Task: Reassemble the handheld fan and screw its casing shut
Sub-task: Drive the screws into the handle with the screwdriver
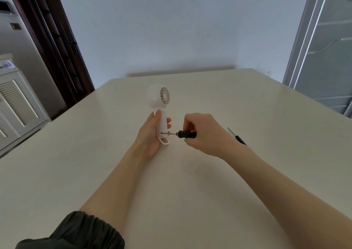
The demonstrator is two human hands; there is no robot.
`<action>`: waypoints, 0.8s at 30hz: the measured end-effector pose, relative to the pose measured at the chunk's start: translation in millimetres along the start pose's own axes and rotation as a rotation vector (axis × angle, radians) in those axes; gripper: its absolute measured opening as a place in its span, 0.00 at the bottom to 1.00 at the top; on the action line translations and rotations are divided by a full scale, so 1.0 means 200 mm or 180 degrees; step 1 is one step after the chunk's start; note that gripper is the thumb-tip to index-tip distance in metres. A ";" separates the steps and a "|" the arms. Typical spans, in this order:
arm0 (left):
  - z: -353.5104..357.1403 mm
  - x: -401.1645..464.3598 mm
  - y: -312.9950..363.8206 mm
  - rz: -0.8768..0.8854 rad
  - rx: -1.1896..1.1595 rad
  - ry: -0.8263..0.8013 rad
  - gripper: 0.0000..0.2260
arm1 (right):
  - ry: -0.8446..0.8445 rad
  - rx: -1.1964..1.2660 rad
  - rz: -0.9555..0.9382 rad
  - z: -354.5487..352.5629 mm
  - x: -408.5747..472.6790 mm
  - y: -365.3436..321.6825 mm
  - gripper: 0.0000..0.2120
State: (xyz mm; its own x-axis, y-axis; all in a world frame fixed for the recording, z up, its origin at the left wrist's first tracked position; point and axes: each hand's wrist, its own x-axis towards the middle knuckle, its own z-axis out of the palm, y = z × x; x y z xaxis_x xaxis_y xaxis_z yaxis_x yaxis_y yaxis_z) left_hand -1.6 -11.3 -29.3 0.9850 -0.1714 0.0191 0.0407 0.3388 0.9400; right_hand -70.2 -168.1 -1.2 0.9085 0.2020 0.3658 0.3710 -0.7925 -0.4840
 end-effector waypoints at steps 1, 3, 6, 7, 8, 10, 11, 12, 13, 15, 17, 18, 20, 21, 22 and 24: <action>0.00 0.00 0.00 0.0010 0.0021 0.0017 0.11 | 0.0015 -0.0022 -0.0027 0.00 0.00 0.00 0.04; 0.00 0.00 0.00 0.0016 0.0039 0.0043 0.13 | 0.0050 -0.0171 -0.0081 -0.01 0.00 0.00 0.03; 0.01 0.00 0.00 0.0016 0.0043 0.0081 0.14 | -0.0009 -0.0398 -0.0061 -0.01 0.01 -0.01 0.15; 0.01 0.00 0.00 0.0022 0.0065 0.0081 0.14 | -0.0041 -0.0398 -0.0054 0.00 0.01 -0.02 0.17; 0.01 0.00 0.00 0.0027 0.0096 0.0075 0.14 | -0.0066 -0.0350 -0.0046 0.00 0.01 -0.02 0.18; 0.01 0.00 0.00 0.0027 0.0129 0.0068 0.14 | -0.0118 -0.0173 0.0031 0.00 0.02 -0.01 0.19; 0.01 0.00 0.00 0.0028 0.0132 0.0061 0.14 | -0.0131 -0.0092 0.0067 0.00 0.02 -0.01 0.18; 0.01 0.00 0.00 0.0029 0.0137 0.0049 0.13 | -0.0124 -0.0027 0.0076 0.00 0.01 0.00 0.15; 0.01 0.00 0.00 0.0029 0.0147 0.0041 0.13 | -0.0110 0.0004 0.0067 0.00 0.01 0.00 0.12; 0.01 0.00 -0.01 0.0038 0.0164 0.0055 0.13 | -0.0100 -0.0014 0.0005 0.00 0.01 0.01 0.10; 0.01 0.00 -0.01 0.0045 0.0158 0.0069 0.13 | -0.0057 -0.0016 -0.0091 0.00 0.01 0.01 0.11; 0.01 0.00 -0.01 0.0047 0.0146 0.0069 0.13 | 0.0001 0.0009 -0.0138 0.00 0.01 0.01 0.10; 0.01 0.00 -0.01 0.0052 0.0128 0.0069 0.12 | 0.0093 0.0045 -0.0178 0.00 0.01 0.00 0.08; 0.01 0.00 -0.01 0.0059 0.0130 0.0074 0.12 | 0.0106 0.0046 -0.0176 0.01 0.00 0.00 0.07; 0.01 0.00 -0.01 0.0067 0.0136 0.0079 0.11 | 0.0104 0.0031 -0.0164 0.01 0.00 0.00 0.06; 0.01 0.00 0.00 0.0083 0.0149 0.0089 0.10 | 0.0058 -0.0031 -0.0087 0.02 0.00 0.00 0.07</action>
State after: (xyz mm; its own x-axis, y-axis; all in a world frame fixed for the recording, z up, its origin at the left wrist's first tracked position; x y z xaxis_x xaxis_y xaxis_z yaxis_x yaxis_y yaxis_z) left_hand -1.9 -13.9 -29.4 0.9899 -0.1371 0.0349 0.0078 0.2991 0.9542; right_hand -68.9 -166.6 -3.9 0.8943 0.2132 0.3934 0.3938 -0.7924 -0.4659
